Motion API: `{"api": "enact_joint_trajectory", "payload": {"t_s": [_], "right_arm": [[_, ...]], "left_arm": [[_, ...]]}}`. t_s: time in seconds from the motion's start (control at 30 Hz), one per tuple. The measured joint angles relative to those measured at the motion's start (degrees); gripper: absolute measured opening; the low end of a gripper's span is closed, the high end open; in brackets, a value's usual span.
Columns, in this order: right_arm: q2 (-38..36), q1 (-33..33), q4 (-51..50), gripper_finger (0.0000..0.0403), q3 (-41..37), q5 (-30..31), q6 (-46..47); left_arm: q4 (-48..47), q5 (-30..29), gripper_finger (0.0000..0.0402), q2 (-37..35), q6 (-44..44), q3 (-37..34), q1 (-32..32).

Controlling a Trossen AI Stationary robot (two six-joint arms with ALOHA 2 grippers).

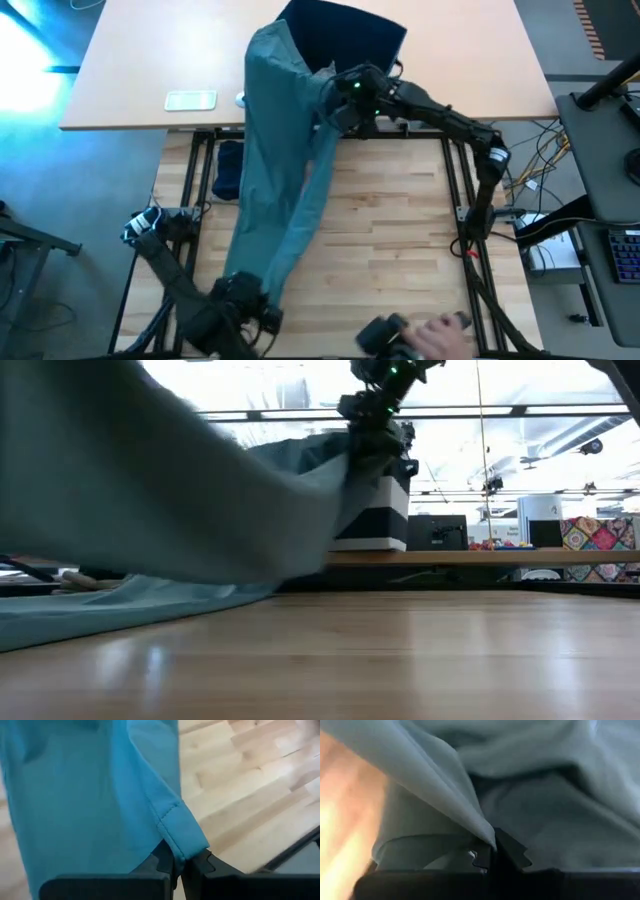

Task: Fold Laundry from Bin
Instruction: Fold the gray pants

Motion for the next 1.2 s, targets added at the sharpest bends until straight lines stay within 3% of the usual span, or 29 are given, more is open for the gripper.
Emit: {"api": "enact_joint_trajectory", "payload": {"t_s": [0.23, 0.4, 0.67, 0.9, 1.03, 1.2], "right_arm": [[-2.9, -9.1, 8.3, 0.0009, -5.4, 1.0, -5.7], [-6.3, -9.9, 6.7, 0.0009, -6.6, -3.7, -0.1], [-10.4, -4.9, 2.3, 0.0009, -10.2, -7.7, 5.4], [-10.6, 1.7, 0.3, 0.0009, -10.2, -15.9, 12.3], [-9.3, 4.4, 3.6, 0.0009, -10.2, -19.2, 18.0], [-6.7, 4.9, 11.1, 0.0009, -10.2, -18.9, 27.3]], "left_arm": [[0.3, -1.7, 0.0000, -1.9, 17.9, 0.0, 7.6], [2.2, -1.6, 0.0000, -2.5, 23.1, 0.0, 9.8], [10.0, 0.7, 0.0000, -2.4, 16.5, -2.6, 8.0], [9.8, 9.4, 0.0000, -2.4, 11.5, -3.0, 4.8], [9.9, 11.0, 0.0000, -2.4, 8.6, -3.8, 2.8], [10.9, 12.4, 0.0000, -2.4, 2.7, -7.1, 0.6]]}}
